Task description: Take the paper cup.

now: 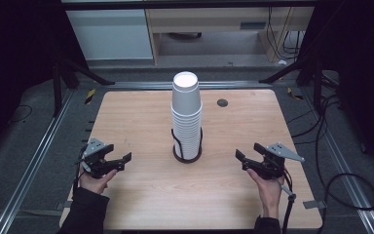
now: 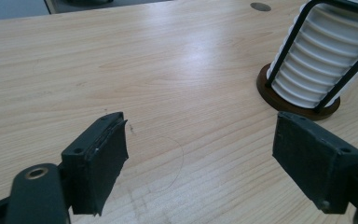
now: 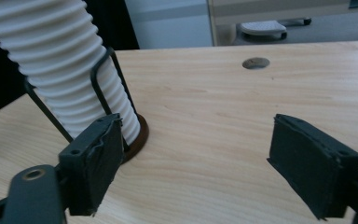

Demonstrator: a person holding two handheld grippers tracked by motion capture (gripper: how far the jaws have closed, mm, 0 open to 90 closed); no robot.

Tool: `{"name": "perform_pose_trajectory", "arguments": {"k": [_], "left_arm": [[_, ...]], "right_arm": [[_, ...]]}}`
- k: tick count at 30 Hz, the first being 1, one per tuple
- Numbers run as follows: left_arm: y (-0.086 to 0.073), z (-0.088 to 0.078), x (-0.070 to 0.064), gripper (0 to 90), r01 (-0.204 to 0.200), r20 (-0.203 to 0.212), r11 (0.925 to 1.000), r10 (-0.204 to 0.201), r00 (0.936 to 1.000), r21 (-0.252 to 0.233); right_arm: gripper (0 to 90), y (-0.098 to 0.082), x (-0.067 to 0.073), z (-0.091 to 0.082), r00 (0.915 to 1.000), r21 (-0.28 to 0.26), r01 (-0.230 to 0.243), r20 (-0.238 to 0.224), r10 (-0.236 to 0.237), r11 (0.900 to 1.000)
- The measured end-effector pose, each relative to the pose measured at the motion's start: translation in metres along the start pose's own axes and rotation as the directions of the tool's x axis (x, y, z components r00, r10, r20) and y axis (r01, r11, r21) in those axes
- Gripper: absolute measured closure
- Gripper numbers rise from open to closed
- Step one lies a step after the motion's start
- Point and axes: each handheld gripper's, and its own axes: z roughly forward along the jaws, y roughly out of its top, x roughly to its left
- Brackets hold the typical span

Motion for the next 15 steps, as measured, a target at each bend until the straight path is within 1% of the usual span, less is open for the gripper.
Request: {"name": "perform_pose_trajectory", "arguments": {"k": [3, 4, 5, 6, 7, 8, 9, 10, 11, 15], "left_arm": [[-0.001, 0.000, 0.000, 18.8, 0.001, -0.006, 1.0000, -0.001, 1.0000, 0.003], [-0.001, 0.000, 0.000, 18.9, 0.001, -0.006, 1.0000, -0.001, 1.0000, 0.003], [-0.001, -0.001, 0.000, 19.5, -0.005, -0.011, 1.0000, 0.005, 0.9999, 0.009], [-0.001, -0.001, 0.000, 19.9, -0.016, -0.025, 0.9998, 0.016, 0.9996, 0.014], [-0.001, 0.000, 0.000, 20.5, -0.020, -0.025, 0.9996, 0.021, 0.9995, 0.019], [-0.001, 0.000, 0.000, 21.2, -0.020, -0.025, 0.9996, 0.021, 0.9995, 0.019], [-0.001, 0.001, 0.000, 21.4, -0.031, -0.028, 0.9991, 0.032, 0.9991, 0.030], [-0.001, 0.001, 0.000, 22.0, -0.031, -0.028, 0.9991, 0.032, 0.9991, 0.030], [-0.001, 0.002, 0.000, 22.5, -0.046, -0.034, 0.9980, 0.047, 0.9983, 0.042], [-0.002, 0.003, 0.001, 22.9, -0.050, -0.034, 0.9977, 0.052, 0.9981, 0.045]], "right_arm": [[16.0, 0.009, 0.002, -0.002, 0.9999, -0.031, 0.004, -0.010, -0.004, 0.999], [16.0, 0.009, 0.002, -0.002, 0.9999, -0.031, 0.004, -0.010, -0.004, 0.999], [14.6, 0.017, 0.004, -0.002, 0.9998, -0.035, 0.006, -0.019, -0.007, 0.999], [14.1, 0.020, 0.005, -0.002, 0.9997, -0.032, 0.014, -0.018, -0.015, 0.999], [13.5, 0.024, 0.007, -0.002, 0.9996, -0.027, 0.022, -0.019, -0.022, 0.999], [13.5, 0.024, 0.007, -0.002, 0.9996, -0.027, 0.022, -0.019, -0.022, 0.999], [12.6, 0.032, 0.012, 0.000, 0.9989, -0.019, 0.043, -0.017, -0.044, 0.999], [12.6, 0.036, 0.014, 0.000, 0.9984, -0.015, 0.054, -0.017, -0.055, 0.998], [12.6, 0.041, 0.017, 0.001, 0.9981, -0.012, 0.059, -0.019, -0.059, 0.998], [13.4, 0.058, 0.026, 0.003, 0.9958, -0.008, 0.086, -0.032, -0.086, 0.996]]}}
